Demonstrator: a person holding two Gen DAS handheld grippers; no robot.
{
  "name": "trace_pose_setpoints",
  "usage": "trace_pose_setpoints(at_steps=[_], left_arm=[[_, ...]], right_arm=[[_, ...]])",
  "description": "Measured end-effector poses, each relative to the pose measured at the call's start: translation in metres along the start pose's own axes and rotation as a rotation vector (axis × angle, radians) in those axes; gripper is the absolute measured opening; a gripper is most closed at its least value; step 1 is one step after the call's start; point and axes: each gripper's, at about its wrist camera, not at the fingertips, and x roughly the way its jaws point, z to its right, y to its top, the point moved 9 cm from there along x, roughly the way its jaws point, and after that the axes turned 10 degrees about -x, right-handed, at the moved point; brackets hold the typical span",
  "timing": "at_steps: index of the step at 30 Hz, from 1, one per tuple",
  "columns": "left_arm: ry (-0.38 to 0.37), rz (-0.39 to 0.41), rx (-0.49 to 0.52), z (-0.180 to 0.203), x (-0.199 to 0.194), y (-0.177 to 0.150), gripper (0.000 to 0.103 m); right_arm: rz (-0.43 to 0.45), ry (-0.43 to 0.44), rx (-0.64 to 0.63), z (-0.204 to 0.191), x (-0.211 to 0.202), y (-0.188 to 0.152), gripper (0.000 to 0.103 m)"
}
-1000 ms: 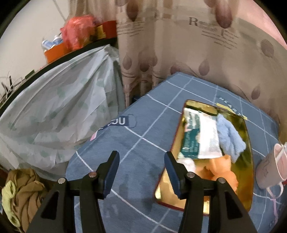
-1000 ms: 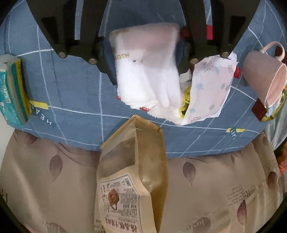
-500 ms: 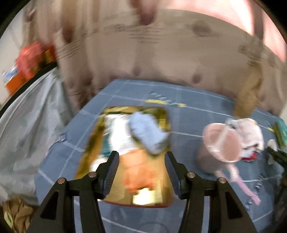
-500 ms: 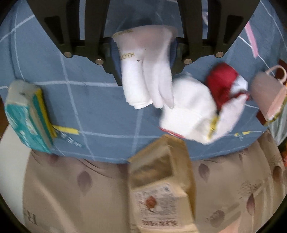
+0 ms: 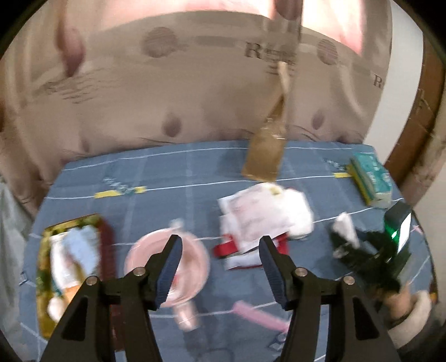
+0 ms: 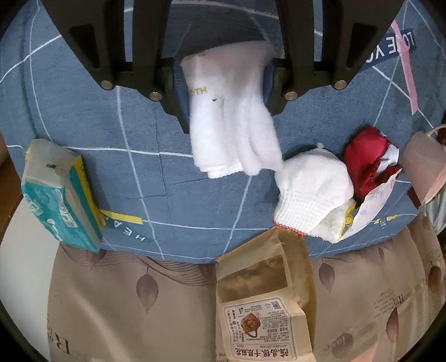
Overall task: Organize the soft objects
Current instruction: 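Lift the white towel with the right gripper while the left gripper approaches the floral pad, then close the left gripper on the white floral pad and lift it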
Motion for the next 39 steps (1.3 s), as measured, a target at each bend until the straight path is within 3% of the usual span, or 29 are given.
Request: trace_pose_setpoints(at_steps=[5, 14, 31, 33, 34, 35, 39], left_arm=[[-0.084, -0.121, -0.04, 0.041, 0.042, 0.014, 0.059], [-0.038, -0.258, -0.094, 0.057, 0.109, 0.016, 0.059], [0.021, -0.311, -0.115, 0.056, 0.162, 0.008, 0.059], [-0.002, -0.304, -0.122, 0.058, 0.162, 0.008, 0.049], [-0.011, -0.302, -0.125, 0.059, 0.162, 0.008, 0.034], [-0.009, -0.307, -0.125, 0.058, 0.162, 0.007, 0.025], [-0.014, -0.321, -0.143, 0.055, 0.162, 0.007, 0.013]], right_arm=[[-0.005, 0.035, 0.026, 0.002, 0.003, -0.001, 0.041], [-0.001, 0.091, 0.066, 0.003, 0.005, -0.003, 0.041], [0.005, 0.118, 0.091, 0.003, 0.005, -0.004, 0.043], [0.005, 0.118, 0.091, 0.003, 0.005, -0.004, 0.043], [0.005, 0.118, 0.09, 0.003, 0.005, -0.004, 0.043], [0.005, 0.118, 0.091, 0.003, 0.005, -0.004, 0.043], [0.005, 0.118, 0.091, 0.003, 0.005, -0.004, 0.043]])
